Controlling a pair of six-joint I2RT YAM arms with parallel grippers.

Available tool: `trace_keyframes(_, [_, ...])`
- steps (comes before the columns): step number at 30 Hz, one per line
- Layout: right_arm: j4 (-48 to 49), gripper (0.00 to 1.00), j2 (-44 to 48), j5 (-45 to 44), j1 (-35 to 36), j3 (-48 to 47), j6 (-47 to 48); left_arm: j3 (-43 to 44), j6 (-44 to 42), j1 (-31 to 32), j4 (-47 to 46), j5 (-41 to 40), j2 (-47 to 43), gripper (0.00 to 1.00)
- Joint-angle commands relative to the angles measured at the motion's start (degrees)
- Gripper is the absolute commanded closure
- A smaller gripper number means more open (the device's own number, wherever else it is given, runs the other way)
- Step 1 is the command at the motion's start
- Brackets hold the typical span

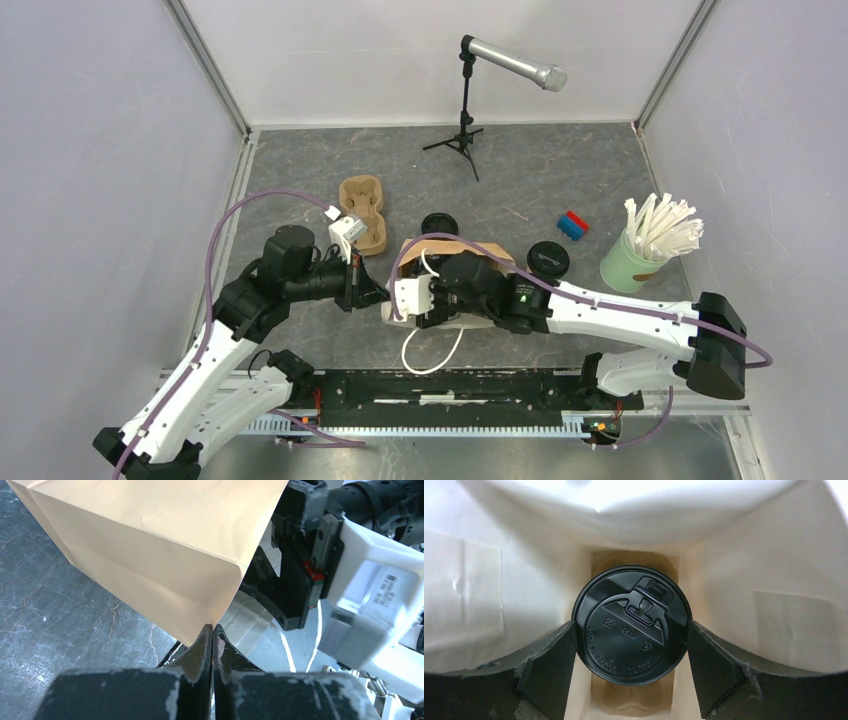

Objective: Pack the takeout coffee

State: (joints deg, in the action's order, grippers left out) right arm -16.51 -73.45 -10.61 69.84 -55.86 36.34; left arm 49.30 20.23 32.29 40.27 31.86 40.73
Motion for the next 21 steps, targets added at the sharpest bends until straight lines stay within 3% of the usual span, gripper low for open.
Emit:
trace_keyframes(1, [3.27,0.36,1.6,4.4,-2.46,1.82,2.84,1.93,-2.73,0.25,1.01,-0.92,0.6,0.98])
trace_keyframes(15, [5.96,0.35,0.69,10.16,-5.53,4.17,11.85,1.52,-0.56,0.23,0.24,-0.22,1.15,0.98])
trace_keyframes(21, [4.73,0.36,-0.13,12.72,-7.59,0.97,14.21,1.51,-0.02,0.24,-0.06,0.16,2.05,0.98])
